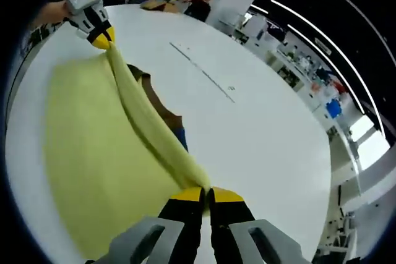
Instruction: Fold the garment on the visible template until the final outline fits inside the template.
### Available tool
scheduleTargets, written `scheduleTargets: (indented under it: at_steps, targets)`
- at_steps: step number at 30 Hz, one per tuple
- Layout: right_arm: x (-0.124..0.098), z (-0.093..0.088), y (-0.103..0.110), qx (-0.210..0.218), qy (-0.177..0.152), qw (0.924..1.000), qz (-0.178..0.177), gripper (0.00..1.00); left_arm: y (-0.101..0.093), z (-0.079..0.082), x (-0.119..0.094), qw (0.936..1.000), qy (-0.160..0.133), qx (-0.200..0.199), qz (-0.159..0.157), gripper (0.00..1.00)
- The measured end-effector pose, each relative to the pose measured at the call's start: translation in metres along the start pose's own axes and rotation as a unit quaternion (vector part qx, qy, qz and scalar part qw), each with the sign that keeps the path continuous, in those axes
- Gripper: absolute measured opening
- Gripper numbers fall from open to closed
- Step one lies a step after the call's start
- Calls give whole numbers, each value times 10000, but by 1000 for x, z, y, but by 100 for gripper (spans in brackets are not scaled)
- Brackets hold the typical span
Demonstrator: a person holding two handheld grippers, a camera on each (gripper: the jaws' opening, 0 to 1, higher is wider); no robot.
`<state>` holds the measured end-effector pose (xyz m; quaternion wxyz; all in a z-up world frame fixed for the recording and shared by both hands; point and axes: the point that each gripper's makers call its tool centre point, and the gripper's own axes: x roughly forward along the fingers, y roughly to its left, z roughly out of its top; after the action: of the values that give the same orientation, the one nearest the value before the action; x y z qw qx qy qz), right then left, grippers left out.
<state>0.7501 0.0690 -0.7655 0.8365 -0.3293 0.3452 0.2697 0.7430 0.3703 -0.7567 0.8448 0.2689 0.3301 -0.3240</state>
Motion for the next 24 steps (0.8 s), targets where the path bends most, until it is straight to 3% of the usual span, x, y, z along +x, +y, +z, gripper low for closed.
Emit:
scheduleTargets:
  at_steps: [15,19,24]
  targets:
    - [12,-11,8,392,-1,9989,251,0,5,-16,13,9998,196,71,64,3]
    - [7,-9,4,529,-140,9983,186,7,9,-17,10,9995,254,110,155,10]
    - [0,-8,8,490,-275,9981,246,18,7,-17,1,9996,61,263,90,21]
